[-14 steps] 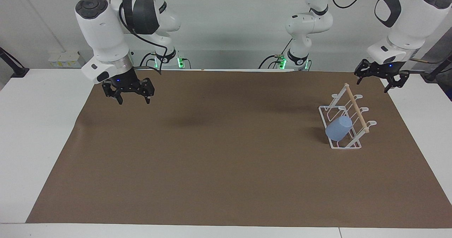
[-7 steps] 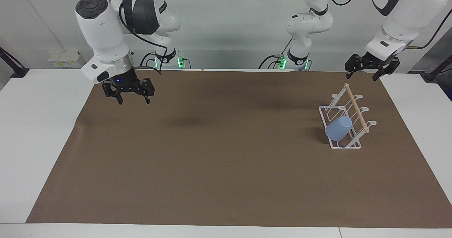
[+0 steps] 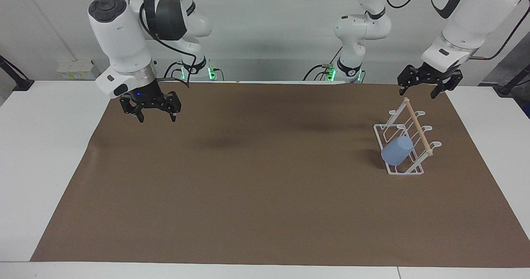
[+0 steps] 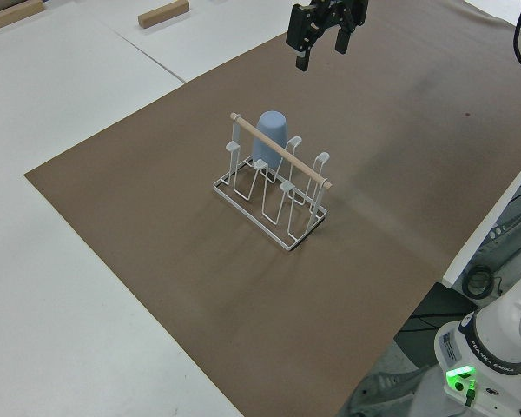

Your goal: Hang cup on cup holder

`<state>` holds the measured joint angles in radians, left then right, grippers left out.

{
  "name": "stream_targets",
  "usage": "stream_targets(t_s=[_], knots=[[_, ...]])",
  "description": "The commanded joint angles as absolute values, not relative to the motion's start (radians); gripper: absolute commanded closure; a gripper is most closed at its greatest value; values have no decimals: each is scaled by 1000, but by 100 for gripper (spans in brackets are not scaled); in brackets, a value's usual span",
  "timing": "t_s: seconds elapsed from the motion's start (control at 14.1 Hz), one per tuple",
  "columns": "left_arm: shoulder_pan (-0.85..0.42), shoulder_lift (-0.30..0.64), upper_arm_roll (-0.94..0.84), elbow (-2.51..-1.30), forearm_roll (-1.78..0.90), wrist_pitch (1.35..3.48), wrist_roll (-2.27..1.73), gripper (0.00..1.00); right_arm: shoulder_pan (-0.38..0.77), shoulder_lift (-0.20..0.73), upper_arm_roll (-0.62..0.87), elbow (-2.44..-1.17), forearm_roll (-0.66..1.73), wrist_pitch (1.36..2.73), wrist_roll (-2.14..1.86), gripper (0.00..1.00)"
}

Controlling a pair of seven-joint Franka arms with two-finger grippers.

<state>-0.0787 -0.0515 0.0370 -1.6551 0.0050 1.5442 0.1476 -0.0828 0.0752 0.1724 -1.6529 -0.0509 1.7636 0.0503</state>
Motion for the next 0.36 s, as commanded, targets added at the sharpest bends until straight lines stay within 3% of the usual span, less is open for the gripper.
stream_targets(t_s=[0.0, 0.28], knots=[[-86, -31, 69, -1611, -18, 1529, 141, 0, -97, 63, 179, -1671, -26, 1772, 41, 0], [-74, -29, 67, -1582, -17, 1514, 140, 0, -97, 63, 179, -1670, -26, 1772, 41, 0]])
